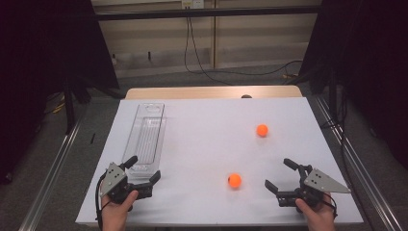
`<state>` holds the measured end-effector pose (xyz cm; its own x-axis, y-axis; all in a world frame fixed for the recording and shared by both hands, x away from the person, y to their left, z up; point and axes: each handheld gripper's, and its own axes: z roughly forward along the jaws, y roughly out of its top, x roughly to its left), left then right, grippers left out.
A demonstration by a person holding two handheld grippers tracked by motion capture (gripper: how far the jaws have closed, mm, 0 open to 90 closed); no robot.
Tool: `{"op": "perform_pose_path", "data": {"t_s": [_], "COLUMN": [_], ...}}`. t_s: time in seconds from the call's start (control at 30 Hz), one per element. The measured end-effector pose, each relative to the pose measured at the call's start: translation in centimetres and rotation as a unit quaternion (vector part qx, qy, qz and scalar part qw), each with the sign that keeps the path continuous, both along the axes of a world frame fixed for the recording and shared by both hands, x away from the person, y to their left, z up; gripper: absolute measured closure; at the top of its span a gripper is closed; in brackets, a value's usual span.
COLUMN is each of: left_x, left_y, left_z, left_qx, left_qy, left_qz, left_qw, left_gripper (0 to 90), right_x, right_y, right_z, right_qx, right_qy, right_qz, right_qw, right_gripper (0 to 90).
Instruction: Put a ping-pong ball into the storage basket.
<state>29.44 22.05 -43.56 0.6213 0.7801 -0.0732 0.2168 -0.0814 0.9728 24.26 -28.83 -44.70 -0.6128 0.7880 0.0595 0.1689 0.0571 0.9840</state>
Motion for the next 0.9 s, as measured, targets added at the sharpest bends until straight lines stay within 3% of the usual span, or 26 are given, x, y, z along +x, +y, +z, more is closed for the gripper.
{"op": "perform_pose_path", "data": {"t_s": [0.9], "left_x": [0.2], "left_y": [-1.1], "left_z": [0.3], "left_qx": [-0.013], "left_qy": [0.011], "left_qz": [-0.014], "left_qw": [0.9998], "left_gripper": [2.5], "right_x": [0.0], "right_y": [-0.1], "right_z": [0.1], "right_qx": [-0.001], "right_qy": [-0.005], "right_qz": [0.001], "right_qw": [1.0], "right_gripper": [1.8]}}
